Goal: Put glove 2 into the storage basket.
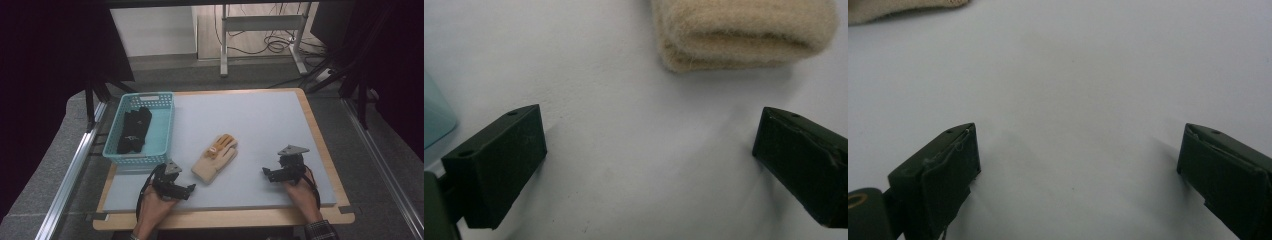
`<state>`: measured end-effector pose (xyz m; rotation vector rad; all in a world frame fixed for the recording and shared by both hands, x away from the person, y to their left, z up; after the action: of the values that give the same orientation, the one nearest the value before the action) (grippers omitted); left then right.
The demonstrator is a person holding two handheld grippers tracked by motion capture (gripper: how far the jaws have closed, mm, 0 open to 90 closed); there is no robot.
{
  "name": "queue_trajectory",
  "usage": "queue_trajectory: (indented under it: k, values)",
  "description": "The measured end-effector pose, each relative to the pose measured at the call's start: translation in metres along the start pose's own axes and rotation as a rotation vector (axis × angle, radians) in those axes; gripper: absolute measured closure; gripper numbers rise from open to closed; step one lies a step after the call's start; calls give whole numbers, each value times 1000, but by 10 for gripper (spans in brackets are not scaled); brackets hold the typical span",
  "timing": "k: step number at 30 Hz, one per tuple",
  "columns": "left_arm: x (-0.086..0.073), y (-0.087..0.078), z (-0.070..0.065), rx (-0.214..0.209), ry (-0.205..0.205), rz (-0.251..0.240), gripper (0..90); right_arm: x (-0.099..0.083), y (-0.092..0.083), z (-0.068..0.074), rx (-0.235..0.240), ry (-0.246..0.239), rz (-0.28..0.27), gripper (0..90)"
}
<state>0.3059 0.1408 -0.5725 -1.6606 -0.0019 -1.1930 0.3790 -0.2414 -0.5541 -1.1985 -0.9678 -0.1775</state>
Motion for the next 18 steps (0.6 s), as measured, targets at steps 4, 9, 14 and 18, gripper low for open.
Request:
queue_trajectory:
  k: [4, 9, 14, 18]
  values:
    - [2, 0, 0, -2, 1, 16, 5, 0, 0, 0, 0, 0, 0, 34]
    - [7, -5, -4, -16, 16, 13, 0, 0, 0, 0, 0, -3, -2, 35]
    - [22, -10, -7, -73, -3, -16, 0, 0, 0, 0, -1, -2, -2, 35]
    - [43, -12, -12, -90, 15, -23, 0, 0, 0, 0, -1, -2, -2, 36]
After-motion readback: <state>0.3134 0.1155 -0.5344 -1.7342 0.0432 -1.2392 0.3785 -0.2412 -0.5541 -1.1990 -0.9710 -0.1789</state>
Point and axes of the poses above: each handheld gripper's, and its own axes: y roughly forward along the jaws, x roughly out of its top, z roughly to its left, the point moved 3 cm from there along y, roughly forward along the jaws, and after that the axes turned 7 degrees about y, right-handed, at the moved point
